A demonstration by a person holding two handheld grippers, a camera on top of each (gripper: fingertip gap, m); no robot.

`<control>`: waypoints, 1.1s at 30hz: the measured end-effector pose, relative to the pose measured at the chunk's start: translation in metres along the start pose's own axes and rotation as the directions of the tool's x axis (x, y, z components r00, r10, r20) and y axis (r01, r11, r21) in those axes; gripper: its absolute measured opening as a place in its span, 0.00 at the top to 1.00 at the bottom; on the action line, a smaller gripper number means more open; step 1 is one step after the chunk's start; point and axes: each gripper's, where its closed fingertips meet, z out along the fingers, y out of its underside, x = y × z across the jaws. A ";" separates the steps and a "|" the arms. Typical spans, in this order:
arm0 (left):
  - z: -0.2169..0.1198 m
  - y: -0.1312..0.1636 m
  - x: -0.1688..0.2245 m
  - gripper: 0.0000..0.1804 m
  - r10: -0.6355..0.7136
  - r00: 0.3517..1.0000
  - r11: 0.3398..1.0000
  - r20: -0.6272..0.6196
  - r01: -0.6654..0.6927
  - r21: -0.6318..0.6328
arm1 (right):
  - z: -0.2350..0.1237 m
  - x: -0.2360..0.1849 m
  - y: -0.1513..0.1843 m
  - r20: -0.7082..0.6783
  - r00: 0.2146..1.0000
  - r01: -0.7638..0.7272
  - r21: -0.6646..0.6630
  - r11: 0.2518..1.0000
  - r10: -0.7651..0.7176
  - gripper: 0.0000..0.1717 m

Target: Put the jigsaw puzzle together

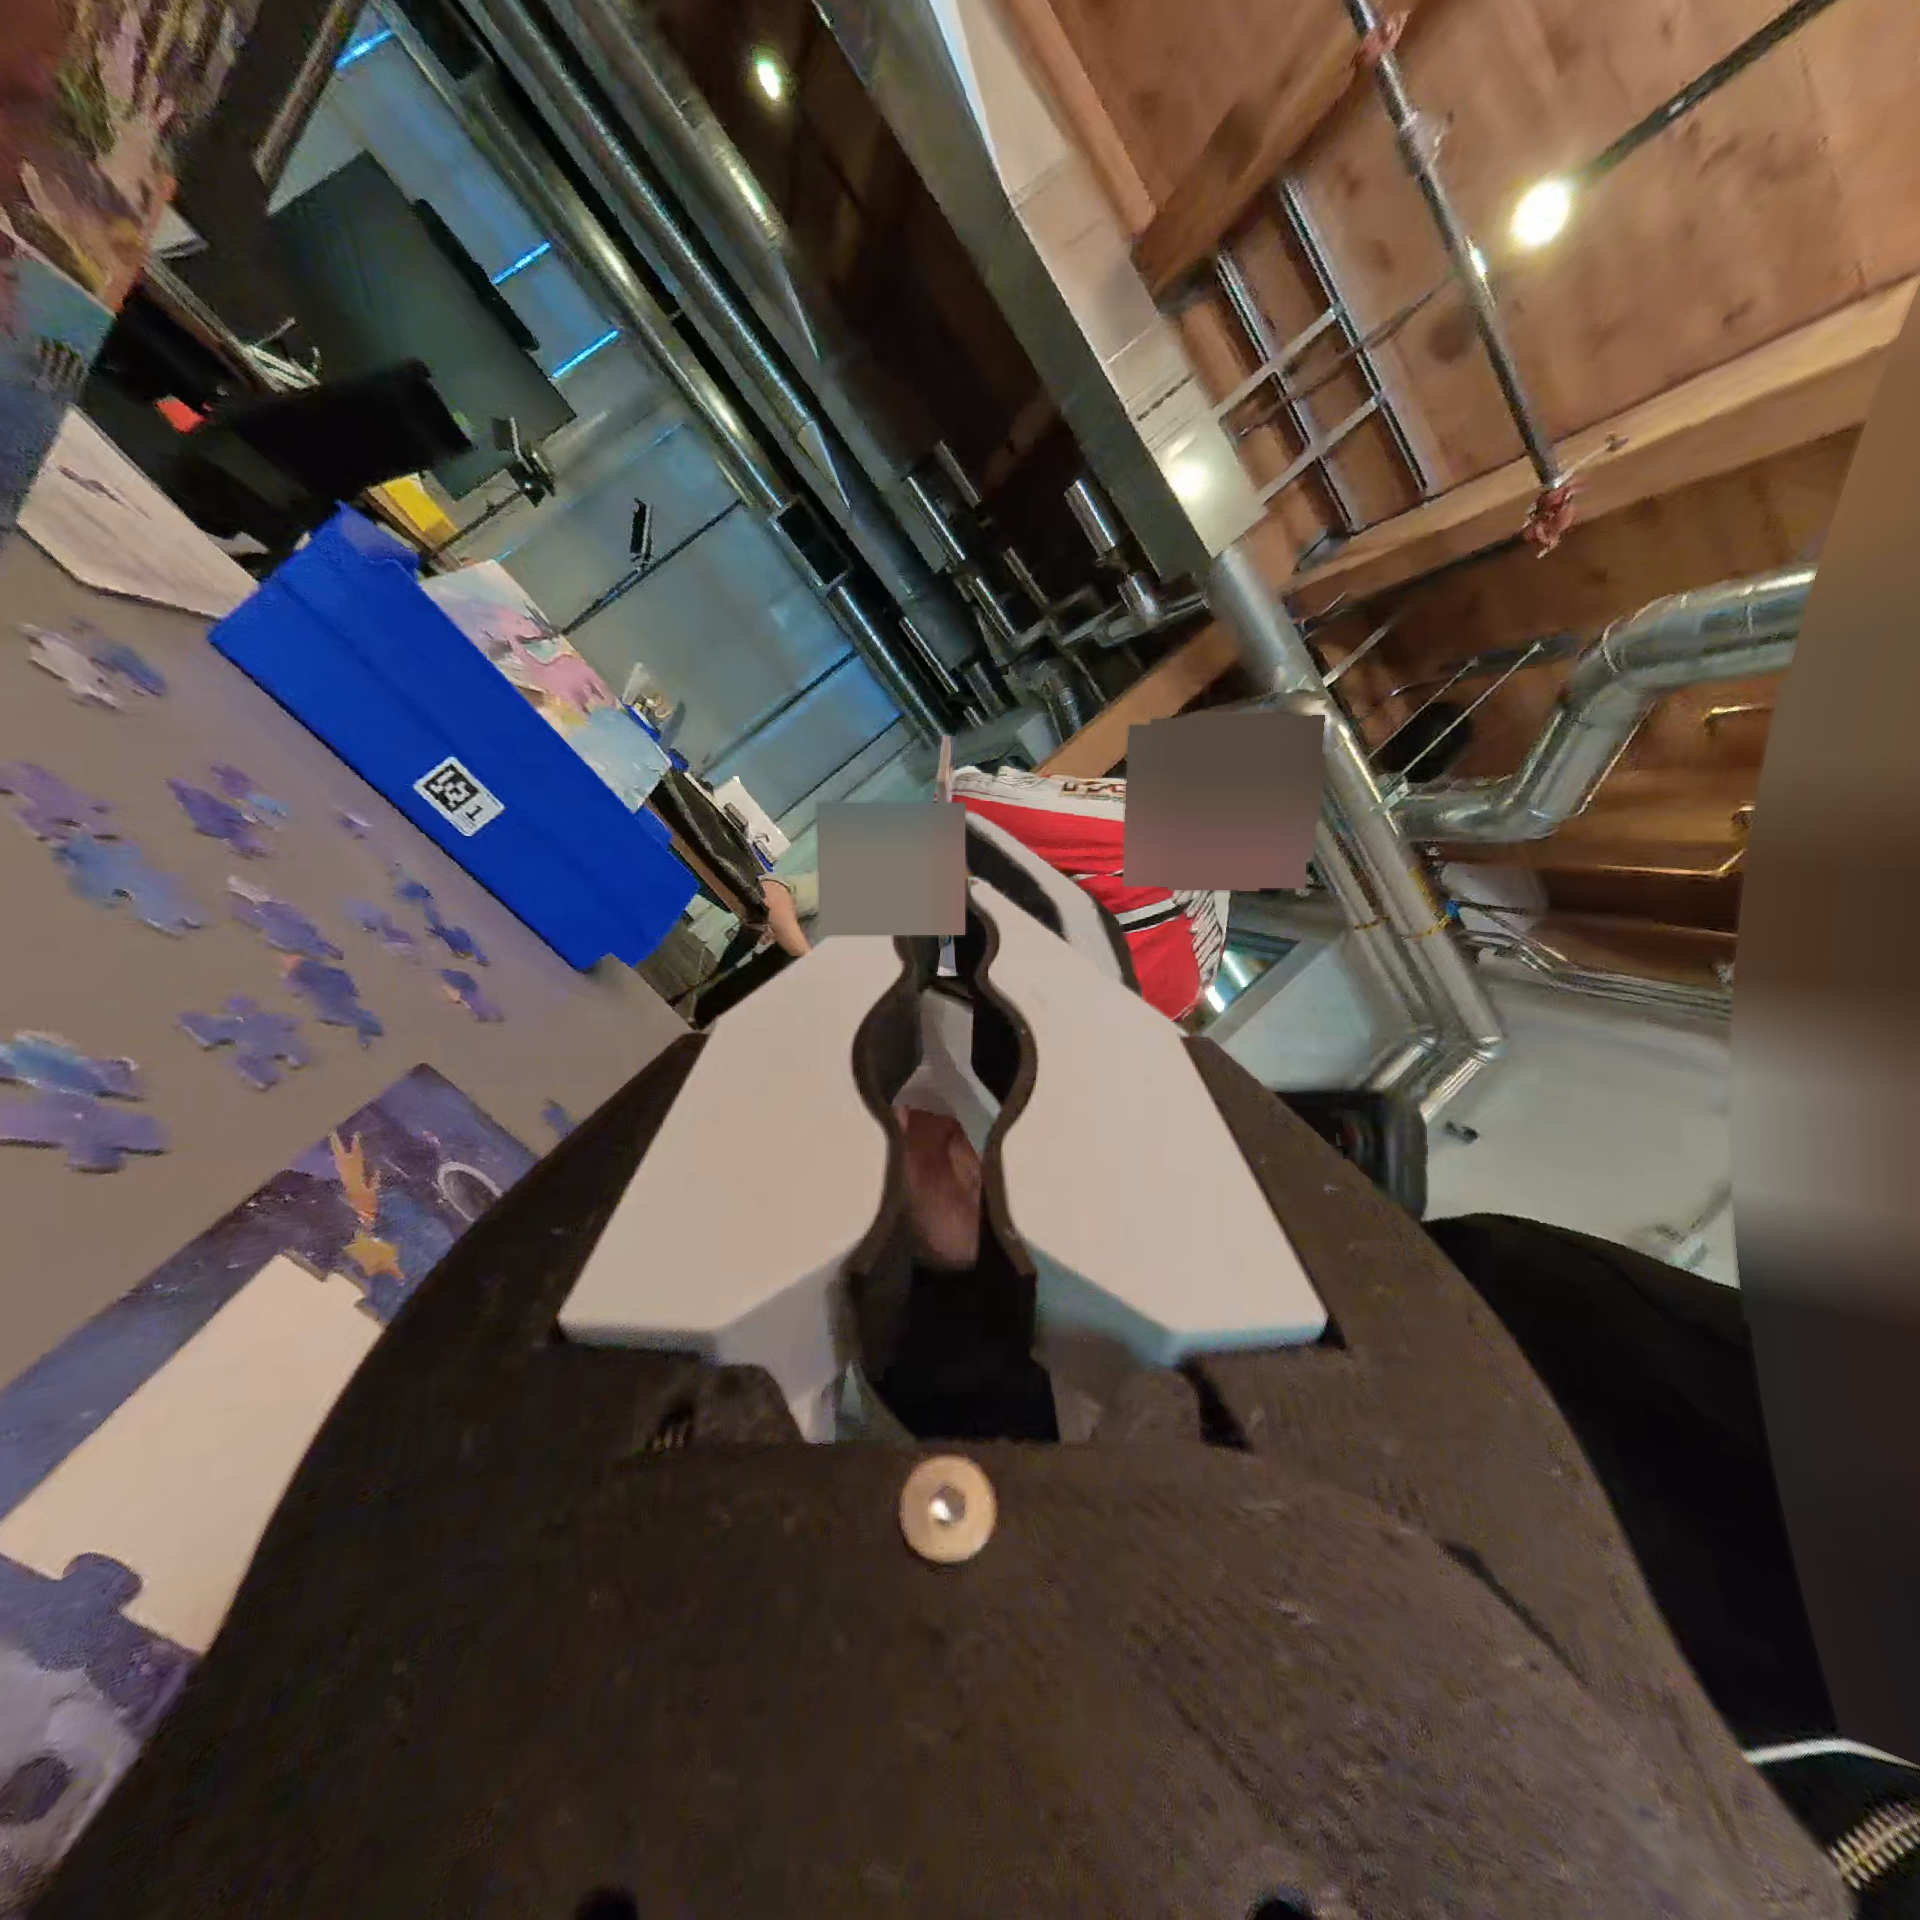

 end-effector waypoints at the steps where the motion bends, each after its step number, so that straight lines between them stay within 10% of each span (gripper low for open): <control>1: 0.001 0.002 0.000 1.00 -0.008 1.000 1.000 -0.006 0.008 -0.002 | 0.000 -0.003 -0.008 -0.071 0.989 0.133 0.017 0.991 -0.132 0.80; 5: 0.005 0.004 0.006 1.00 -0.027 0.998 1.000 -0.054 0.028 0.009 | 0.002 -0.022 -0.027 -0.121 0.958 0.271 0.100 0.957 -0.258 0.81; 21: 0.008 0.004 0.017 1.00 -0.034 0.990 0.999 -0.139 0.038 0.028 | -0.006 0.007 -0.026 -0.073 0.992 -0.093 0.148 0.985 0.104 0.78; 28: 0.004 -0.002 0.016 1.00 -0.044 0.987 0.997 -0.153 0.054 0.062 | -0.020 0.020 -0.033 -0.151 0.986 -0.038 0.193 0.981 0.067 0.98; 33: 0.003 0.001 0.013 1.00 -0.038 0.992 0.999 -0.123 0.042 0.029 | -0.020 0.005 -0.032 -0.076 0.997 0.012 0.176 0.984 0.001 0.83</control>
